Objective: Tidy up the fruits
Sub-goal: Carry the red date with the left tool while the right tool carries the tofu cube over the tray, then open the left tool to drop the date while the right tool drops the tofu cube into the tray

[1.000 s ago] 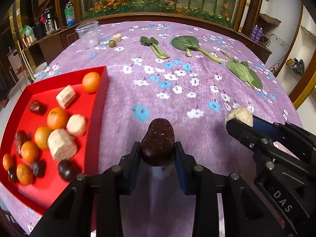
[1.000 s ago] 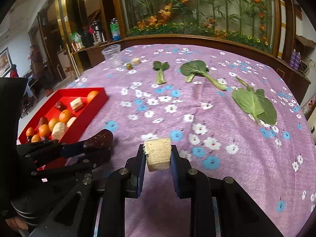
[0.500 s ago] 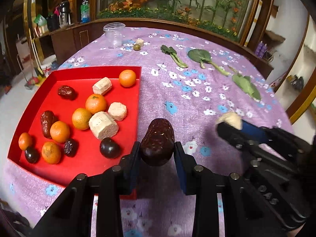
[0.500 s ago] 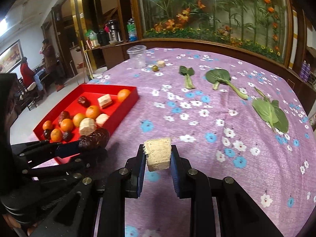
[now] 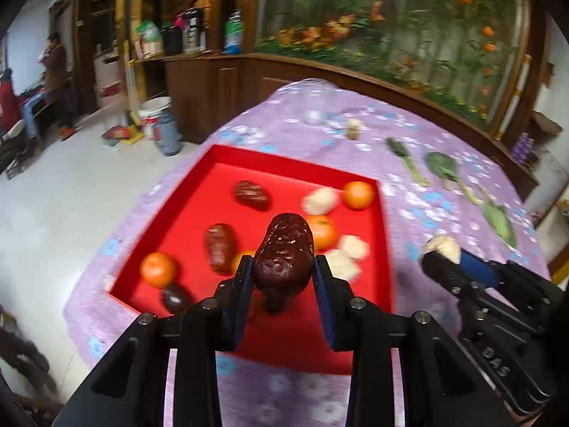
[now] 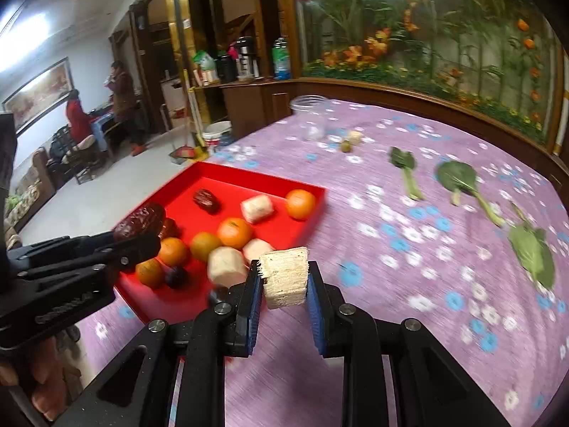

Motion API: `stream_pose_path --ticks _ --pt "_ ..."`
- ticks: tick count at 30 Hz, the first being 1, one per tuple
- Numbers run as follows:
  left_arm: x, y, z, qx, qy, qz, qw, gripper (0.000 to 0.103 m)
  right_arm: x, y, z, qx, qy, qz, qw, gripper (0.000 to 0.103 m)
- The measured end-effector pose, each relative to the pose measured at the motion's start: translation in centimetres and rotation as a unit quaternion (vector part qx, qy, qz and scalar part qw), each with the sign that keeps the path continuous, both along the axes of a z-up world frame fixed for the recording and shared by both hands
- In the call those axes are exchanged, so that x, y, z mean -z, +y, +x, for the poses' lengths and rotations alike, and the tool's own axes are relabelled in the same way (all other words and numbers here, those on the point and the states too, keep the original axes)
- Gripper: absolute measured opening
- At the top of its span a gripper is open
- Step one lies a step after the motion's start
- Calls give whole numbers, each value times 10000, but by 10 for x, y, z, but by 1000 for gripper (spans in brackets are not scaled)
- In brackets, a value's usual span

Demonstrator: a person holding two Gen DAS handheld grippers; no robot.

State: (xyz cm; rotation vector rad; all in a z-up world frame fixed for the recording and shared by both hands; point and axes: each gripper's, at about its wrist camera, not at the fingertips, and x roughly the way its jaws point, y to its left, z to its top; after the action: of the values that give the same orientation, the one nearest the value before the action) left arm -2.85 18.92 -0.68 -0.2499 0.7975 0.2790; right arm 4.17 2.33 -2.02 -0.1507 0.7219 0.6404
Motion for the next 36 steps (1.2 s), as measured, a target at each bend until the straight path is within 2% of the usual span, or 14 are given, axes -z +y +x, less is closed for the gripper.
stream_pose_path --ticks 7,16,18,19,20,21,22,23,26,29,33,36 --pt "13 27 15 -352 246 42 9991 32 6 48 16 -327 59 -35 9994 26" --pt "18 36 26 -451 356 62 9983 32 25 62 31 -296 257 -205 9990 27" --pt "19 36 28 -443 383 115 9982 33 27 64 33 -295 284 -256 9988 34" --pt "19 36 27 -447 378 119 9982 34 27 65 33 -280 266 -257 9989 55" --pt "19 37 27 -475 376 125 9981 40 26 65 33 -277 253 -237 9990 74" --pt "18 38 26 -534 385 132 9977 46 25 65 32 -264 225 -220 9992 74" --pt "17 40 25 -608 399 133 9973 62 23 63 30 -236 179 -229 9993 74" --pt "16 43 23 -696 382 114 9968 72 22 62 30 -234 176 -214 9993 76" --pt "9 43 15 -643 205 -24 9977 77 13 50 26 -187 121 -54 9997 86" --pt "3 37 10 -569 187 -6 9982 90 2 40 16 -231 14 45 9997 86" --pt "-1 27 5 -443 180 -152 9987 90 -11 24 -8 -378 -229 23 9990 86" --pt "-3 20 1 -377 215 -237 9988 97 -18 10 -21 -384 -322 10 9987 86"
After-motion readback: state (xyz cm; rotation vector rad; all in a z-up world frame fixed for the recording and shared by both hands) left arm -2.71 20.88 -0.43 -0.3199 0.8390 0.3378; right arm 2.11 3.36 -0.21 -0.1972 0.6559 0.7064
